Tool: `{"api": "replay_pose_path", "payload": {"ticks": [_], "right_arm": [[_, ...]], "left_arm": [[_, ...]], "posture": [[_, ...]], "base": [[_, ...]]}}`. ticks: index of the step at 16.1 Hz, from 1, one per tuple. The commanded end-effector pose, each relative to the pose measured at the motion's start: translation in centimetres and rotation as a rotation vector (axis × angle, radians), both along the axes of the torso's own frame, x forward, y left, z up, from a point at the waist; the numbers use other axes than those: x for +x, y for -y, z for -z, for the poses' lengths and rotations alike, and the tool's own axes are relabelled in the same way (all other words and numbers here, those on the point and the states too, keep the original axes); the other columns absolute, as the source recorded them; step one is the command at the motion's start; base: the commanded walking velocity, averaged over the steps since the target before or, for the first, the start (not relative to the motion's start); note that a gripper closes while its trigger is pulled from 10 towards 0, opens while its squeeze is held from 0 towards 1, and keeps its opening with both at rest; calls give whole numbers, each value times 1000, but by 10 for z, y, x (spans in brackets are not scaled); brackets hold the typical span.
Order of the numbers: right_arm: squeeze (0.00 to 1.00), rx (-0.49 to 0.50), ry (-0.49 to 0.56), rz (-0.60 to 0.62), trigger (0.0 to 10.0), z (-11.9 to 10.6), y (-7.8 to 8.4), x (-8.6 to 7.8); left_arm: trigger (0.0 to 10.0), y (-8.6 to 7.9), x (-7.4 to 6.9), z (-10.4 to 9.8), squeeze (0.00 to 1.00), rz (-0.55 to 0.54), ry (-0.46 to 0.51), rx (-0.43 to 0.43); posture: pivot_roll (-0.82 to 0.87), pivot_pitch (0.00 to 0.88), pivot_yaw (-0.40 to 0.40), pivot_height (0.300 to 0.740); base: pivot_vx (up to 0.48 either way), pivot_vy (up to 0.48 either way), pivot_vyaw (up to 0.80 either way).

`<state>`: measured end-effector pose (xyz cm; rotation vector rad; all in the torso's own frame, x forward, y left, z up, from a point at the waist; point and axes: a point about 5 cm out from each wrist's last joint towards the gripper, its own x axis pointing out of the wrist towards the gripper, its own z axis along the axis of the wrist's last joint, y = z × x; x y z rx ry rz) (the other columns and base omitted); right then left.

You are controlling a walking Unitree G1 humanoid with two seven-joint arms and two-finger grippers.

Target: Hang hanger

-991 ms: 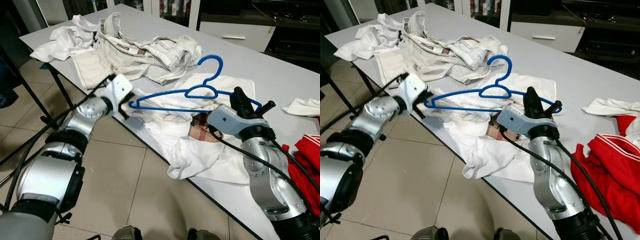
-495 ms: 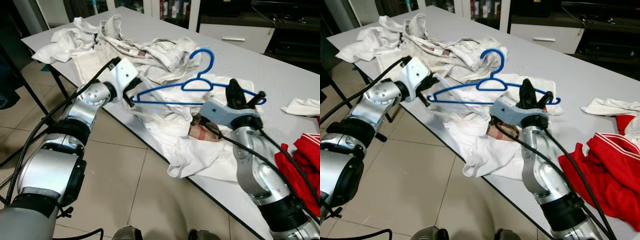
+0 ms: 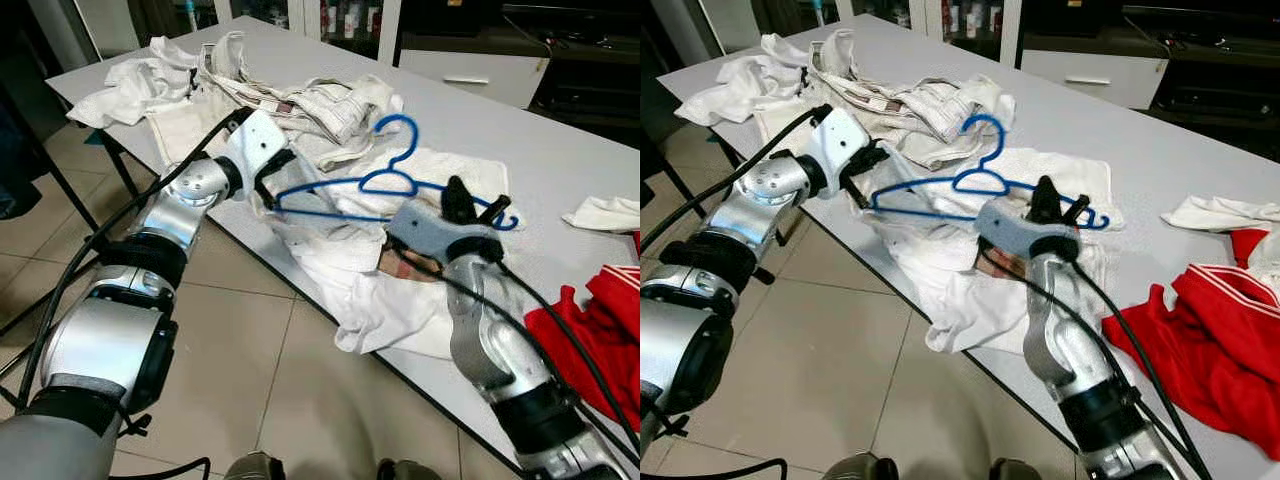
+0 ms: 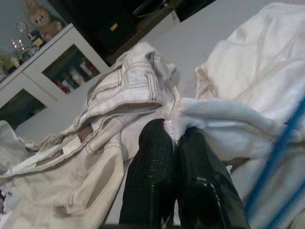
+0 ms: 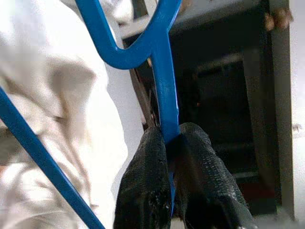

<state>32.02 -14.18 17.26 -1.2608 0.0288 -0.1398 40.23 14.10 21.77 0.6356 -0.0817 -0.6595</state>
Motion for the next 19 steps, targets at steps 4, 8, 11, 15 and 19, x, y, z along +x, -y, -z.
{"api": "replay_pose_path", "payload": {"ticks": [4, 8, 11, 15, 19], "right_arm": [[0, 40, 48, 135, 10000, -10, 11, 6], [0, 41, 214, 245, 10000, -35, 18, -16], [0, 3, 263, 212, 10000, -38, 10, -26], [0, -45, 202, 126, 10000, -26, 4, -37], [0, -76, 162, 169, 10000, -19, 23, -43]], "left_arm": [[0, 11, 1, -13, 0, 29, 38, -16], [0, 10, 3, -9, 0, -20, 19, -5], [0, 16, 4, -6, 0, -38, 5, -11], [0, 21, 6, -8, 0, -58, 6, -17], [0, 15, 7, -7, 0, -78, 5, -5]], "posture": [[-62, 19, 72, 723], [-72, 19, 69, 723], [-89, 18, 71, 723], [-94, 10, 68, 723], [-92, 6, 68, 723]], "base": [[0, 0, 0], [0, 0, 0], [0, 0, 0], [0, 0, 0], [0, 0, 0]]}}
